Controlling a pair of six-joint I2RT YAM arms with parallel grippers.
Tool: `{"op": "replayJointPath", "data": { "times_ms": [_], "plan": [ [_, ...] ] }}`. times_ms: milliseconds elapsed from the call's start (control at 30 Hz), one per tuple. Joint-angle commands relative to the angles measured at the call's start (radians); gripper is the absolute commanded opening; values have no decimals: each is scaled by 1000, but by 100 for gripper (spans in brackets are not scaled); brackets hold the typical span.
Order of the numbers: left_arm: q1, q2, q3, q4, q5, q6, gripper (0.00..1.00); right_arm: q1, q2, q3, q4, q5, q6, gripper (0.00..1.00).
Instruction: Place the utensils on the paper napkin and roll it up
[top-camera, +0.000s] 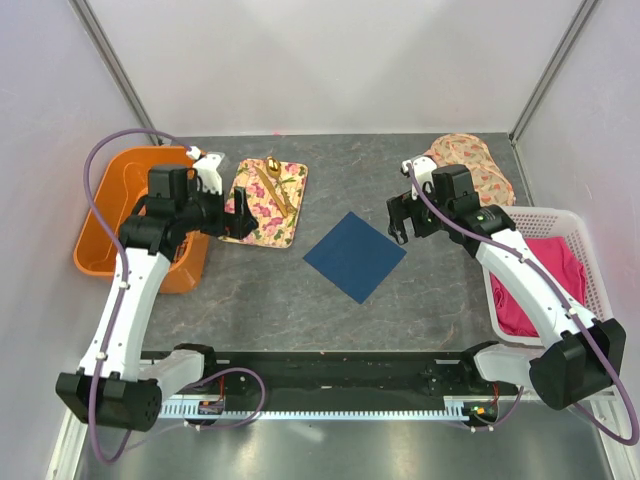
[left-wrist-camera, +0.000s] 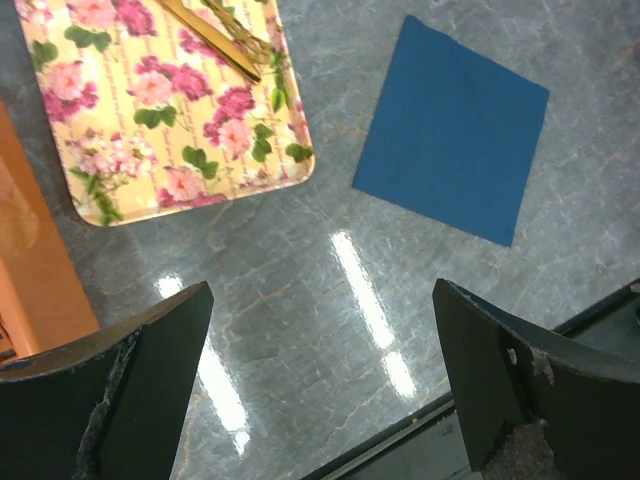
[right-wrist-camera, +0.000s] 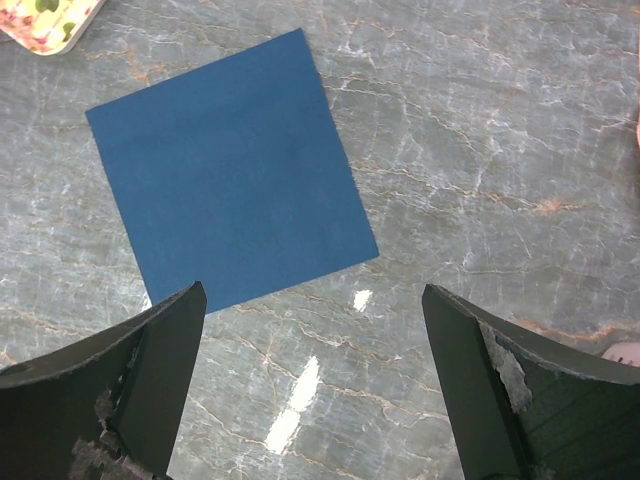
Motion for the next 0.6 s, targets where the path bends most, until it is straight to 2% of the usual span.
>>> {"op": "replayJointPath", "data": {
  "times_ms": [0, 333, 433, 567],
  "plan": [
    [-27, 99, 119, 39, -82, -40, 100, -1, -17, 3, 20, -38, -22, 98],
    [-126, 320, 289, 151, -308, -132, 100, -1, 5, -3, 23, -81, -28, 98],
    [-174, 411, 340, 179, -429, -137, 100, -1, 20, 1, 24, -84, -26, 98],
    [-188, 532, 369, 182, -562, -250, 90, -1, 42, 12, 24, -58, -20, 98]
  ]
}}
